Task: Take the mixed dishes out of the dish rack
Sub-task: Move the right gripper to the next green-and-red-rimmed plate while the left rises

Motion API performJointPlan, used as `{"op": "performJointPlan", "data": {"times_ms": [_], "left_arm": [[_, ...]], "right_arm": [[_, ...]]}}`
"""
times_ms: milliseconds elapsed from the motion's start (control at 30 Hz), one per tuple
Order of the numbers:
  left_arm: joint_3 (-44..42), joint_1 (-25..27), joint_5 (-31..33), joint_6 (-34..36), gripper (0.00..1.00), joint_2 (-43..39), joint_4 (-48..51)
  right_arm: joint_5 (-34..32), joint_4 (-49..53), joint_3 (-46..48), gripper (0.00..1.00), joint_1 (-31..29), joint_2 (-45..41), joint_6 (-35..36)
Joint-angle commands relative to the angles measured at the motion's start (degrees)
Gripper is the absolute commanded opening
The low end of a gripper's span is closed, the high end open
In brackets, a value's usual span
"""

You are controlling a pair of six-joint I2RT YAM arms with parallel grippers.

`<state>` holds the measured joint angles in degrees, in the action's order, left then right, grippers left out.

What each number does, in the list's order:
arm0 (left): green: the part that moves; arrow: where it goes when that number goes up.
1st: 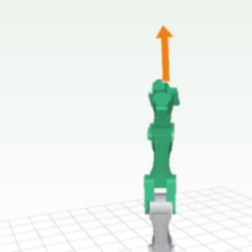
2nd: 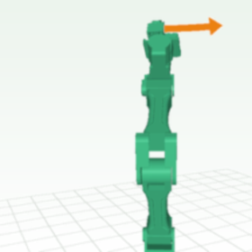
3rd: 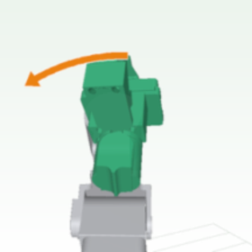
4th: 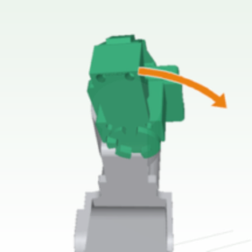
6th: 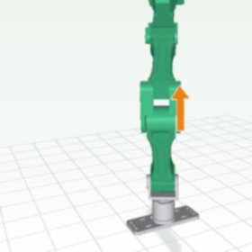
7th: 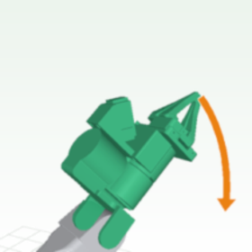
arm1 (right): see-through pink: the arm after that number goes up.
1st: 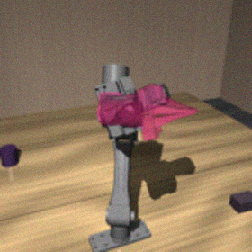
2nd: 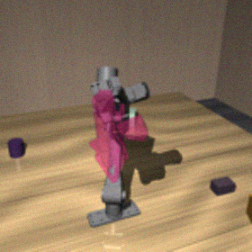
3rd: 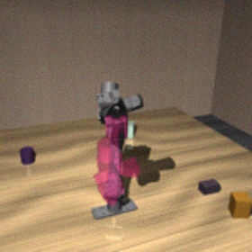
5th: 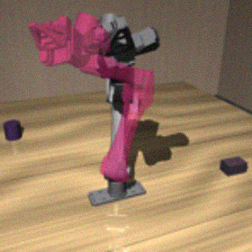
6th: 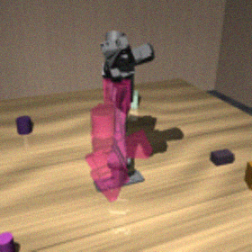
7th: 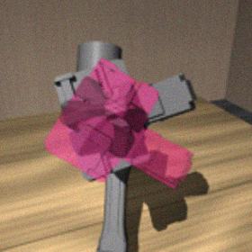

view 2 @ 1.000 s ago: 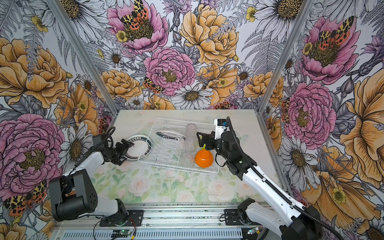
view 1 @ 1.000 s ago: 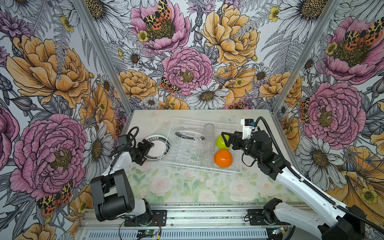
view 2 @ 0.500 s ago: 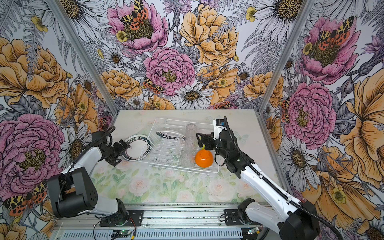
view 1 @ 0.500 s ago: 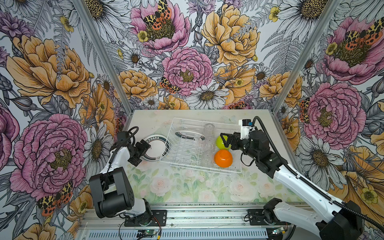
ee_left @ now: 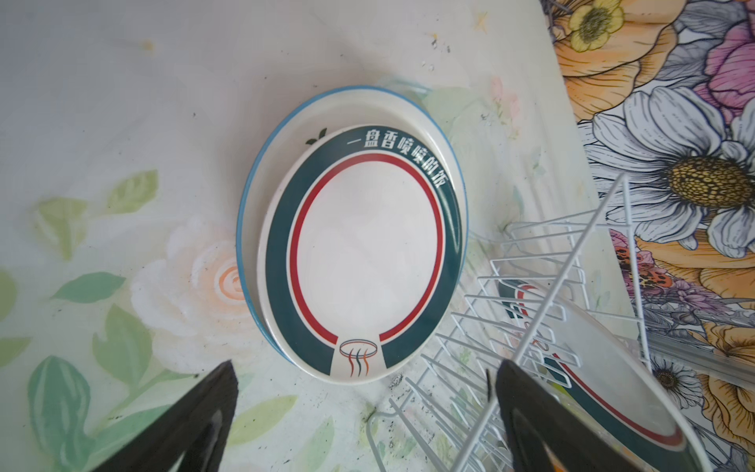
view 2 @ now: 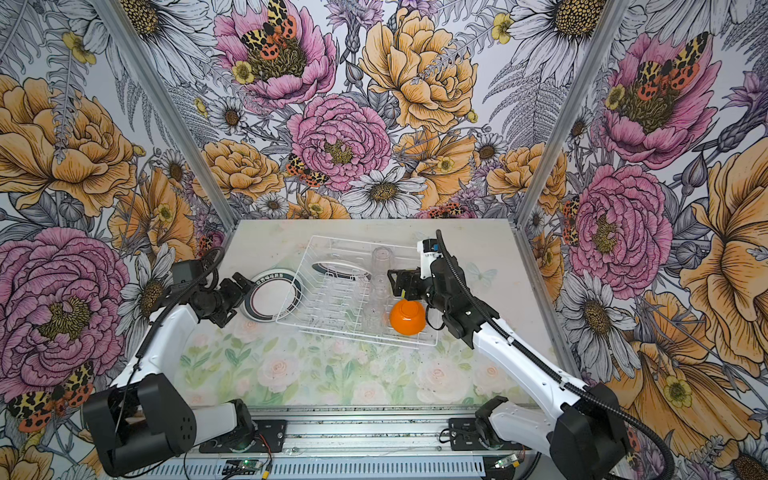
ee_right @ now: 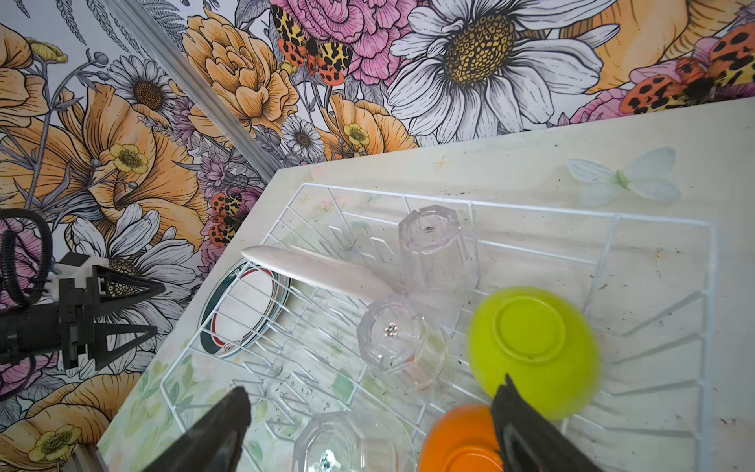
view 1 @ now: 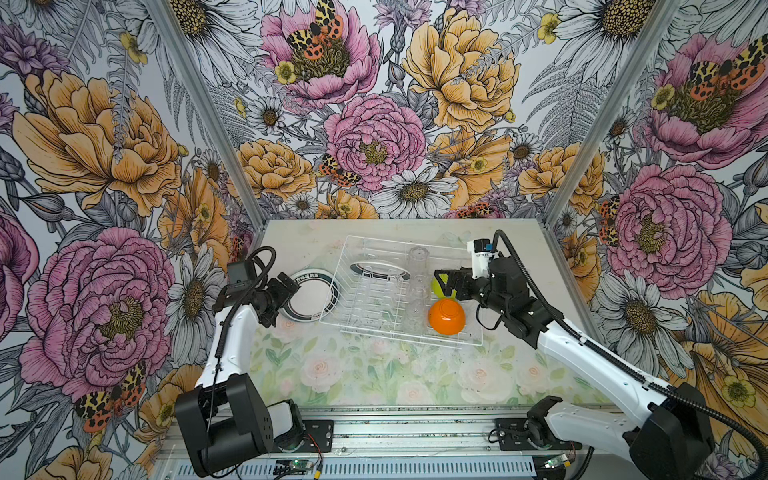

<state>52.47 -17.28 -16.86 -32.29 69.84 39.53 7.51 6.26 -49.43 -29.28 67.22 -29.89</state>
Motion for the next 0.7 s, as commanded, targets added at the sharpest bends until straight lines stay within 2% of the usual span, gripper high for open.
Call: {"op": "performJointPlan", "data": {"times_ms": [0, 133, 367, 533, 667], "left_arm": [[1.86, 1.31, 0.98, 2.45, 0.99, -2.76, -2.81], [4.2, 5.47, 0.21, 5.38, 0.99, -5.26, -3.49], [5.78, 17.73, 6.44, 10.54, 0.99, -8.0, -5.56], [2.13, 19.47, 1.63, 6.26, 0.99, -9.65, -11.36], [-0.36, 23.29, 2.95, 4.55, 0.99, -12.02, -13.96]], "right_arm": [[5.0, -0.37, -4.52, 0.91, -0.18, 3.52, 1.16], [6.78, -0.29, -8.01, 0.9, -1.59, 8.88, 2.52], [4.59, 1.92, -13.15, 0.86, -4.45, 16.66, 8.12], [6.16, 5.32, -16.92, 0.79, -5.47, 20.35, 13.17], [4.36, 7.07, -19.65, 0.76, -7.12, 22.48, 16.86]]}}
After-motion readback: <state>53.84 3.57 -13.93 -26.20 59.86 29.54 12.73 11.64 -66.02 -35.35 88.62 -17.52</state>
